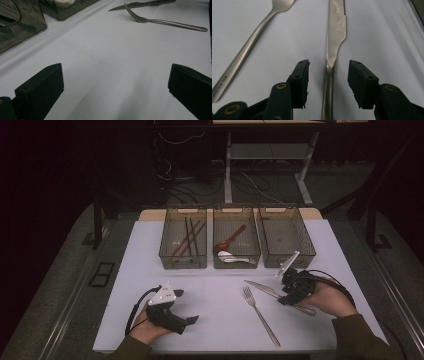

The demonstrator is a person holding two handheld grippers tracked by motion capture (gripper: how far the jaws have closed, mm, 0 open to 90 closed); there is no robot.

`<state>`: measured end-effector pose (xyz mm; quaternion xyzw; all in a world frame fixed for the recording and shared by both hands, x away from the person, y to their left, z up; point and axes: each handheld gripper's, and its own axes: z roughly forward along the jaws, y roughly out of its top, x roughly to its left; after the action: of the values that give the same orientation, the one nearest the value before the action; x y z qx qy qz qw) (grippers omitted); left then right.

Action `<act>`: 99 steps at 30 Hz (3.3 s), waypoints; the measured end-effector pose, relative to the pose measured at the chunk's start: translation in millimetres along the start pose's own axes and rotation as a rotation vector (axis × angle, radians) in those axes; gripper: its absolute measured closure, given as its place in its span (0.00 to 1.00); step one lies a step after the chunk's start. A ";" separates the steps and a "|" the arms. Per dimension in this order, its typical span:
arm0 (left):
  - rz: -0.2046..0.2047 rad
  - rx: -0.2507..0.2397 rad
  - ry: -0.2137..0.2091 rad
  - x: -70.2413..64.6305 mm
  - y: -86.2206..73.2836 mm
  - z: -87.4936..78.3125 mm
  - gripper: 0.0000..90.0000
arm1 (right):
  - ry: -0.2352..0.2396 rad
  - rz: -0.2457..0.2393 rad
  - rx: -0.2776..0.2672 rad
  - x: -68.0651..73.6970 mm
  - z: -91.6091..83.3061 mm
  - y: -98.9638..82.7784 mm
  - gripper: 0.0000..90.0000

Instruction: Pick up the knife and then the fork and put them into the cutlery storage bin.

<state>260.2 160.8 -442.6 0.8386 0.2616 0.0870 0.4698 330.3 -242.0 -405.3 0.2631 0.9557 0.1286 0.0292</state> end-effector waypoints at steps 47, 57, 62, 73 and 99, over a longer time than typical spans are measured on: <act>0.003 0.003 -0.004 -1.7 0.1 1.2 0.00 | 0.010 0.042 0.156 -1.7 15.6 5.2 0.88; 0.007 0.002 -0.004 -2.1 0.6 1.0 0.00 | 0.030 0.029 0.072 -4.5 4.6 -6.1 0.88; 0.006 0.000 -0.004 -1.5 0.6 0.8 0.00 | 0.007 0.050 -0.009 -8.5 -5.0 -12.6 0.89; 0.005 -0.017 -0.003 -0.6 0.9 -0.7 0.00 | 0.004 0.134 -0.213 -18.7 -24.3 -25.5 0.89; -0.007 -0.040 -0.004 3.7 0.3 -1.4 0.00 | -0.013 0.291 -0.583 -40.3 -48.4 -47.6 0.89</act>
<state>262.9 163.6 -441.9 0.8282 0.2617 0.0887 0.4875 335.5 -313.2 -371.4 0.3784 0.8307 0.3982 0.0906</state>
